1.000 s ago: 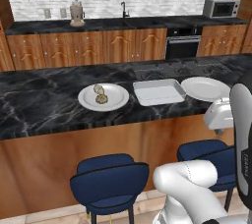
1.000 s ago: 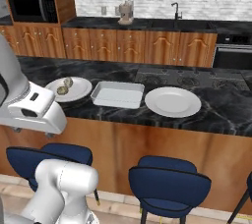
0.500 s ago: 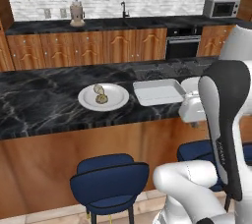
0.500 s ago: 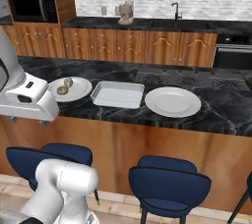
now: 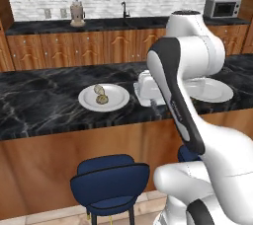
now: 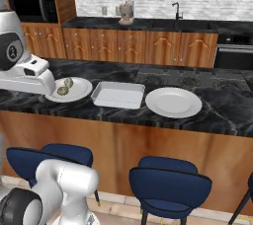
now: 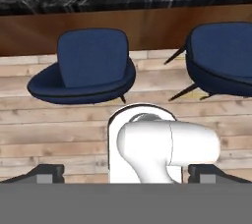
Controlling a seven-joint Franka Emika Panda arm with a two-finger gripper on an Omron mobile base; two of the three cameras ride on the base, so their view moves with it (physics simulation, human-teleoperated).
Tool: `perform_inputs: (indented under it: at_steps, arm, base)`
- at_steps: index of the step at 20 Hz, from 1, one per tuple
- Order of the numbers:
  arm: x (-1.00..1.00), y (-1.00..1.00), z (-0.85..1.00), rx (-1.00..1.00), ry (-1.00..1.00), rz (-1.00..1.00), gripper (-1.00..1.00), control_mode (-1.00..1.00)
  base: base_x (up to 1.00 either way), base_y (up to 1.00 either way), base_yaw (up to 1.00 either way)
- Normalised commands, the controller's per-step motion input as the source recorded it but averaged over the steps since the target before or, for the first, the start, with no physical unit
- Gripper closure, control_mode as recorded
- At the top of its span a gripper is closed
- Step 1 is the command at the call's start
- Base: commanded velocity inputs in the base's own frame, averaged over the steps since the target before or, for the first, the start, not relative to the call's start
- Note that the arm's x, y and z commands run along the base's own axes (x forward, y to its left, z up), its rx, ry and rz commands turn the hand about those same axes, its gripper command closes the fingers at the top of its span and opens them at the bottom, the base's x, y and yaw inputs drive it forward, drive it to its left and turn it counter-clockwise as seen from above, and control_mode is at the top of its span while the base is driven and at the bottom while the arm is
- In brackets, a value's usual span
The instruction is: Place two dumplings into each of the tupperware containers and then place the containers in the fridge.
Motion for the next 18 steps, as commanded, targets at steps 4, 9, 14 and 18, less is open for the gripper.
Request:
perform_inputs:
  at_steps: [4, 9, 14, 18]
  arm:
    - [1.00, 0.54, -0.20, 0.00, 0.13, 0.00, -1.00, -1.00]
    - [1.00, 0.48, -0.52, 0.00, 0.03, 0.01, -1.00, -1.00]
    - [0.85, 0.00, -0.74, 0.00, -0.01, 0.08, -1.00, -1.00]
    - [0.78, 0.27, -0.47, 0.03, 0.00, 0.02, -1.00, -1.00]
  base:
    - [0.00, 0.00, 0.00]
    - [0.00, 0.00, 0.00]
    - [0.00, 0.00, 0.00]
    - [0.00, 0.00, 0.00]
